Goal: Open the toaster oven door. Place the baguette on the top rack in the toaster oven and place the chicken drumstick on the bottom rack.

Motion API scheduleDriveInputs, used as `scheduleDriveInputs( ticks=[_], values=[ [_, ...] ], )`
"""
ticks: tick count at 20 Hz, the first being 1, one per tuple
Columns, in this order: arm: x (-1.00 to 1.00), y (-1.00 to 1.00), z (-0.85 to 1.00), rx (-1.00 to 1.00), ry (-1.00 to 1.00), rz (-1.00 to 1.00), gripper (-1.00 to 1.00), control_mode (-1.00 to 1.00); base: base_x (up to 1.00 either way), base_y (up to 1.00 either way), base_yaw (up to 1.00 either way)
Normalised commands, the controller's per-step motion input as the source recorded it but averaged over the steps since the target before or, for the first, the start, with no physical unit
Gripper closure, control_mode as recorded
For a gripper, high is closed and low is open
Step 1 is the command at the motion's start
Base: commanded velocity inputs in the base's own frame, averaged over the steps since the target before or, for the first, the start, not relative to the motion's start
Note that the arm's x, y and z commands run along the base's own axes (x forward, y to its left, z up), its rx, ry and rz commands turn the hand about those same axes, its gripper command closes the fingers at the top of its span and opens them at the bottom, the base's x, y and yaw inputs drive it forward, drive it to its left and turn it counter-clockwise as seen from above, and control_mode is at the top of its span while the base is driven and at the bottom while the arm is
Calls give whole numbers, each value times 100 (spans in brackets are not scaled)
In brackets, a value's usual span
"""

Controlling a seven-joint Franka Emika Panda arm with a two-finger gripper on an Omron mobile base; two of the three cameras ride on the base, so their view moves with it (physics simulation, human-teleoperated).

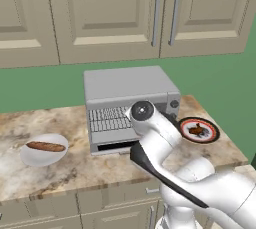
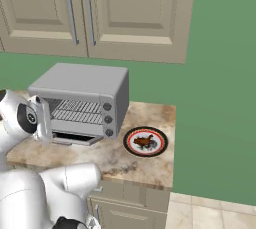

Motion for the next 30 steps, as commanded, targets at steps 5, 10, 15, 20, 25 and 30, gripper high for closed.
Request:
scheduleDriveInputs(
  ticks=[5,10,15,20,25,30],
  values=[
    [57,32,-49,-33,24,22,-100,-100,0,0,0],
    [28,20,-61,-38,28,23,-100,-100,0,0,0],
    [1,3,-54,-25,31,21,-100,-100,0,0,0],
    [-13,0,-100,-16,37,27,-100,-100,0,0,0],
    [-22,0,-66,-2,22,28,-100,-100,0,0,0],
    [-2,-7,40,1,-9,23,-100,-100,0,0,0]
  ],
)
